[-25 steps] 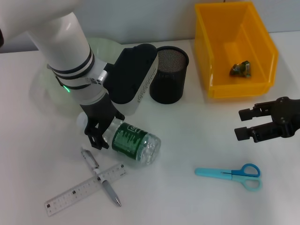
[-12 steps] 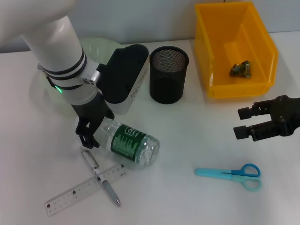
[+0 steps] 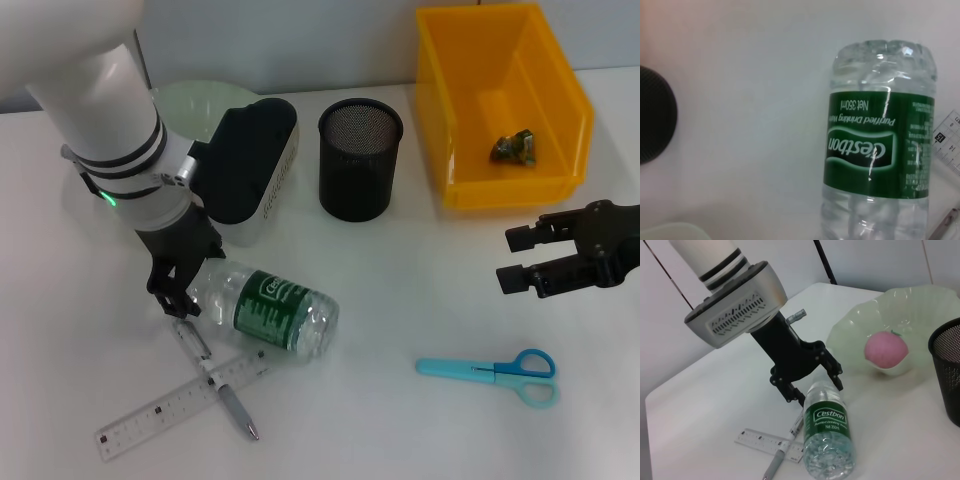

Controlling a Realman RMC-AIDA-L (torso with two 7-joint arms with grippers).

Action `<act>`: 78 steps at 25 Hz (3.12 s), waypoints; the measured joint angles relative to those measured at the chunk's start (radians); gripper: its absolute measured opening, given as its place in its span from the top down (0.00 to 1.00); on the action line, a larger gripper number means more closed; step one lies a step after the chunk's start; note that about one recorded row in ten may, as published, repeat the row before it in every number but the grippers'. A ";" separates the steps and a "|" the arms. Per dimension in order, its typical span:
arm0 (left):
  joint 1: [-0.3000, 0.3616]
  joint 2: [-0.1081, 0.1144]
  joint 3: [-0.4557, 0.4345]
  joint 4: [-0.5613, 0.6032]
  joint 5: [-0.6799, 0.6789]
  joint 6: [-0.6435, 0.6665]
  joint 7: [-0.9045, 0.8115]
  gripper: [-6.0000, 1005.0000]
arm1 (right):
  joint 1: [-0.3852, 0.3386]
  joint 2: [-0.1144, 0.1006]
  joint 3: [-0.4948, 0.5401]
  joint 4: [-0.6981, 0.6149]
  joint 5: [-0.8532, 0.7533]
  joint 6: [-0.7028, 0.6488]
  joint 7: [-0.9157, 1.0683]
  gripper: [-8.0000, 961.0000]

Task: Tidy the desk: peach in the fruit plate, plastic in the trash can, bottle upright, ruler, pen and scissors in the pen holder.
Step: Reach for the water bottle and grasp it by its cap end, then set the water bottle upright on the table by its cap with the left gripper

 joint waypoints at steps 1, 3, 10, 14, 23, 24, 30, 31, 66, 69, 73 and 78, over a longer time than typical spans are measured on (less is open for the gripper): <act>0.003 0.000 0.000 0.006 0.000 0.003 -0.005 0.17 | 0.000 0.000 0.000 0.000 0.000 0.000 0.000 0.16; 0.005 0.000 0.000 0.010 0.000 0.004 -0.008 0.22 | 0.000 0.000 0.000 0.000 0.000 0.000 0.000 0.16; 0.013 0.002 0.001 0.015 0.015 0.006 -0.025 0.32 | 0.002 0.001 0.000 0.000 0.000 0.000 0.000 0.16; 0.020 0.001 0.001 0.028 0.029 0.010 -0.035 0.32 | 0.003 0.001 0.000 0.000 0.000 0.000 0.000 0.16; 0.033 -0.004 0.002 0.060 0.023 0.029 -0.054 0.26 | 0.003 0.000 -0.001 0.000 0.000 0.001 0.000 0.16; 0.034 -0.004 0.002 0.064 0.023 0.030 -0.058 0.26 | 0.003 0.000 -0.002 0.000 0.000 0.002 0.000 0.16; 0.044 -0.005 0.008 0.077 0.027 0.030 -0.077 0.22 | 0.003 -0.002 -0.002 0.000 0.000 0.002 -0.005 0.16; 0.046 -0.005 0.008 0.077 0.028 0.028 -0.080 0.21 | 0.003 -0.002 -0.001 0.000 0.000 0.002 -0.007 0.16; 0.103 -0.002 0.000 0.088 0.082 -0.049 -0.114 0.30 | 0.000 -0.002 -0.002 0.000 0.000 0.001 -0.014 0.16; 0.104 -0.002 0.000 0.088 0.082 -0.050 -0.114 0.48 | 0.000 -0.002 -0.002 0.000 0.000 0.001 -0.014 0.16; 0.106 -0.003 0.001 0.095 0.083 -0.051 -0.115 0.56 | 0.000 -0.002 -0.002 0.000 0.000 0.001 -0.014 0.16; 0.111 -0.003 0.000 0.116 0.083 -0.046 -0.118 0.57 | 0.001 -0.002 -0.001 0.000 0.000 0.001 -0.015 0.16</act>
